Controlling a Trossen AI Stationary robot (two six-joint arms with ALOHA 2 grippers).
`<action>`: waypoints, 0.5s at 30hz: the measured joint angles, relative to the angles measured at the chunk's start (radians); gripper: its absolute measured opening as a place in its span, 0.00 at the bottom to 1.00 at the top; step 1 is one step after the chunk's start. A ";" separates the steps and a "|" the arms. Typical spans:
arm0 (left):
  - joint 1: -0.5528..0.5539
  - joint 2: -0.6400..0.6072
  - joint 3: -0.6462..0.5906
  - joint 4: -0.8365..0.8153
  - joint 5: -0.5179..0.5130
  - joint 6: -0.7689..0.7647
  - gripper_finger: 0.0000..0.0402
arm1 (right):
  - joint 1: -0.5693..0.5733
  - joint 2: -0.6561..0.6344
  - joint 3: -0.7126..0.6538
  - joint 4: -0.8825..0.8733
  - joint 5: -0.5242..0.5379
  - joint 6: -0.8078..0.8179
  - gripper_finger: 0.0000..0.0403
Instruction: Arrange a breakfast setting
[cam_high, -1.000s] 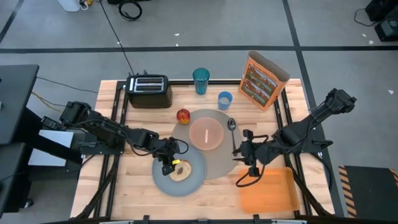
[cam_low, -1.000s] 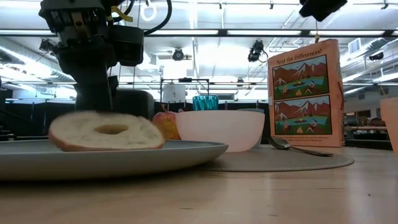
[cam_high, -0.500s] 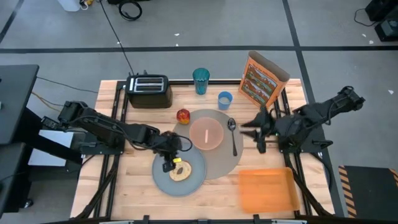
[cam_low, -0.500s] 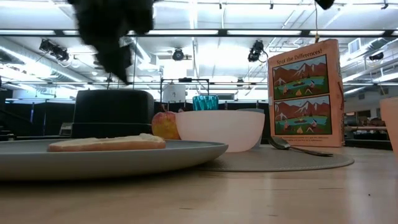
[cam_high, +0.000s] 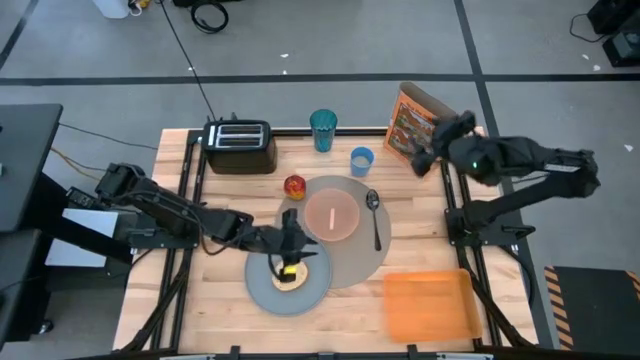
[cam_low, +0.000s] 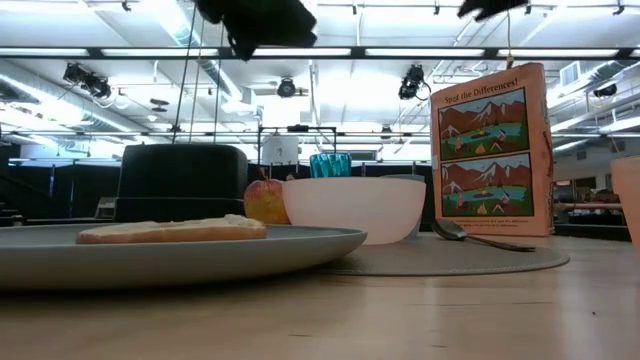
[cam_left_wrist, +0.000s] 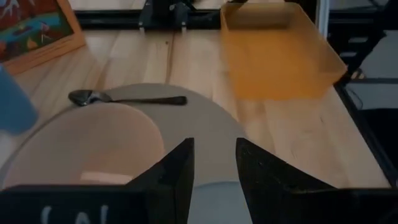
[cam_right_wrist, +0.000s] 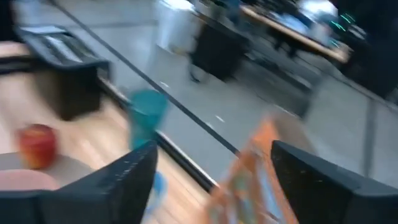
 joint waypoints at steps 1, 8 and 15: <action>-0.011 0.000 0.000 -0.002 -0.017 0.004 0.31 | -0.039 -0.003 0.011 -0.040 -0.004 0.020 0.82; -0.065 0.052 0.000 0.035 -0.107 0.018 0.31 | -0.280 -0.029 0.031 -0.230 -0.055 0.058 0.97; -0.075 0.132 0.000 0.077 -0.109 0.028 0.31 | -0.459 -0.044 0.031 -0.327 -0.228 0.070 0.98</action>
